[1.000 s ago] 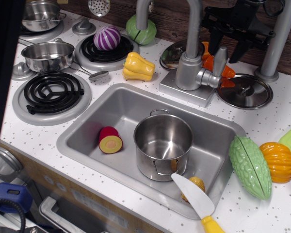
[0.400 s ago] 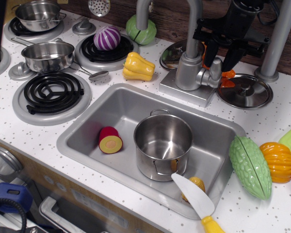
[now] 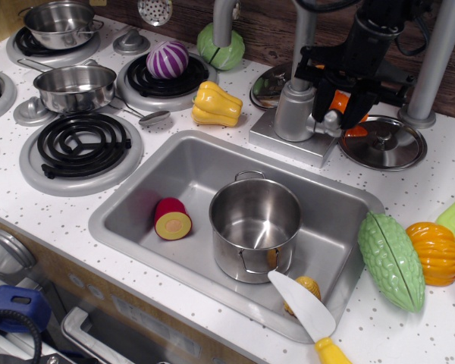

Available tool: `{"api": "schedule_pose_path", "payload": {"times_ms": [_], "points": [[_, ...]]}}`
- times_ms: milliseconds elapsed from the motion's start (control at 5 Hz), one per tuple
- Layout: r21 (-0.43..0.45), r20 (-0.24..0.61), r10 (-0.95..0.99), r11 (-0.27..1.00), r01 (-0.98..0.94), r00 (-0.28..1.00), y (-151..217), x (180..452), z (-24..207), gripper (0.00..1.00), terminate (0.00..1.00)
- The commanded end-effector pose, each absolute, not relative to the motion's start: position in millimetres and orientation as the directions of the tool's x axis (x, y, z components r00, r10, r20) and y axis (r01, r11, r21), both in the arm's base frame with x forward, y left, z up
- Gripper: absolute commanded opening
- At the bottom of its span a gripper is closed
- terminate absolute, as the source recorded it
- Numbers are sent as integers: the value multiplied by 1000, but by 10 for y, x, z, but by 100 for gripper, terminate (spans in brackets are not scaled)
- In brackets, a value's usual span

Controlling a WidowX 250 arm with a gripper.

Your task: Turn lever vertical to front

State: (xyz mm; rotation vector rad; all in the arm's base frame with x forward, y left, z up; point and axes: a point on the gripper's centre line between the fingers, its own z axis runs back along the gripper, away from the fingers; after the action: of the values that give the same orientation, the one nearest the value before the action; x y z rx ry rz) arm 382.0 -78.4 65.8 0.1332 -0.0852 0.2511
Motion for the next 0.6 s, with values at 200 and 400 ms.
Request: {"api": "schedule_pose_path", "payload": {"times_ms": [200, 400], "points": [[18, 119, 215, 976, -218, 969, -881, 3816, 549, 0, 0], [13, 129, 214, 976, -218, 968, -885, 3843, 501, 0, 0]]}}
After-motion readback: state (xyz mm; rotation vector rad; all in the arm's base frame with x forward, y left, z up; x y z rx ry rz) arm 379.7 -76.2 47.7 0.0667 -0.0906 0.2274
